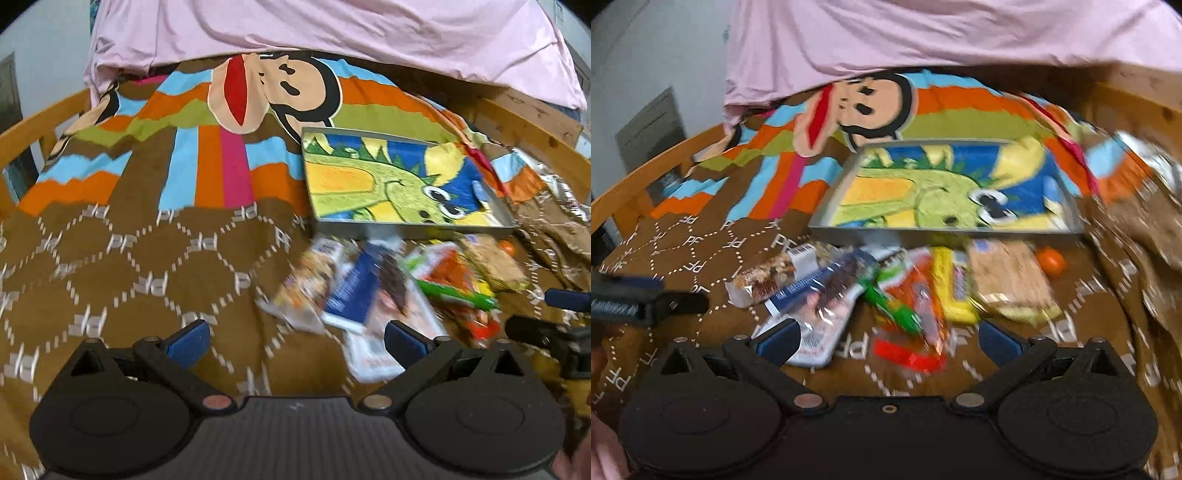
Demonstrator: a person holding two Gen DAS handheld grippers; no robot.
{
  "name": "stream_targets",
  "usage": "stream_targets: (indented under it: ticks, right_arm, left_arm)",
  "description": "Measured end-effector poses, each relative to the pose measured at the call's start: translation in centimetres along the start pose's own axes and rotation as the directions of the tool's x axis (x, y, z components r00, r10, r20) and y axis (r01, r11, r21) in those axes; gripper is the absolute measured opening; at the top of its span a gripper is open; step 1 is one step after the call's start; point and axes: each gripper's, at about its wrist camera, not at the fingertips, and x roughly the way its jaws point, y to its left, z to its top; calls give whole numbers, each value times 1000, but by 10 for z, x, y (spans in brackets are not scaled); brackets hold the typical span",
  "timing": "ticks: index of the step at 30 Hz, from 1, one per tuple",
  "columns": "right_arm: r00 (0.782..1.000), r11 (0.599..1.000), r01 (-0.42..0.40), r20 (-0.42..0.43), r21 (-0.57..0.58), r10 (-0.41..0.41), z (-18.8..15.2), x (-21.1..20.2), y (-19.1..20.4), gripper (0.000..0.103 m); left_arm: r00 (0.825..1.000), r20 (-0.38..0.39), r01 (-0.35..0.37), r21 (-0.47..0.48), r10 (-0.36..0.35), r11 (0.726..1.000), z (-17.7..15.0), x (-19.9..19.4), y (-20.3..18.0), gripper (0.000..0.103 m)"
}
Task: Organize snacks
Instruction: 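Move the left tool down and close it on the clear mixed-nut bar packet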
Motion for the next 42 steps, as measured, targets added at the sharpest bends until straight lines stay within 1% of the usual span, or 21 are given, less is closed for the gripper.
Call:
stream_targets:
  ticks: [2,4,7,9,11,13,15,18,20,22,24,26,28,30,32,34,36,39,41,42]
  right_arm:
    - [999,998,-32,-16,-50,31,4,14,7,102]
    - [996,994,-61,-63,-96,55,7,31,15,102]
    - [993,995,-53,-110,-84,44,14,53,24,102]
    - [994,993,-57,-102,-99,47,21,64,31,102]
    - [997,986,-49,-66,-159,39,24,73,41,102]
    - [999,973,-30,-42,-229,21,22,79,49,102]
    - [999,960,-15,-37,-280,5,19,86,54,102]
    - [999,947,-11,-40,-320,-2,13,93,60,100]
    - [1000,945,-2,-30,-328,-8,11,96,62,98]
    - [1000,950,10,-24,-311,-18,11,100,62,95]
    - [999,958,20,-25,-285,-29,11,104,61,93]
    - [999,968,17,-44,-251,-29,10,109,57,90]
    - [998,975,10,-57,-223,-23,10,111,54,89]
    - [997,973,28,-58,-229,-42,10,111,55,86]
    - [995,968,63,-62,-243,-81,9,110,57,79]
    - [994,967,73,-64,-245,-91,9,108,57,77]
    - [993,965,80,-63,-248,-98,8,107,56,75]
    - [993,966,79,-60,-246,-97,9,107,55,75]
    - [994,967,76,-60,-242,-93,10,109,54,77]
    - [994,968,76,-59,-238,-92,11,111,53,77]
  left_arm:
    - [1000,-3,-6,14,6,1000,9,15,4,103]
    - [1000,-14,-11,21,11,1000,17,30,8,103]
    - [1000,-6,-12,-15,12,1000,26,45,15,102]
    - [999,-15,37,-43,-37,998,32,55,19,102]
    - [996,-13,91,-37,-91,995,37,64,22,102]
    - [993,-1,120,-19,-120,993,39,72,23,102]
    - [990,6,142,0,-142,990,41,78,22,102]
    - [982,-8,191,54,-191,980,43,86,21,102]
    - [975,-7,223,101,-223,970,44,90,21,102]
    - [969,0,244,135,-246,960,44,91,20,102]
    - [963,3,267,149,-271,952,44,92,19,102]
    - [958,-1,284,147,-287,947,45,92,19,102]
    - [953,-4,302,137,-304,944,46,93,20,99]
    - [953,-10,302,123,-303,945,47,95,20,98]
    - [951,-21,310,113,-310,944,46,96,21,94]
    - [947,-37,320,115,-318,940,45,98,20,86]
    - [944,-46,330,122,-326,936,44,98,19,83]
    - [938,-67,347,141,-340,927,43,99,15,76]
    - [940,-81,340,133,-332,931,42,103,13,74]
    - [941,-89,336,124,-326,934,42,105,13,70]
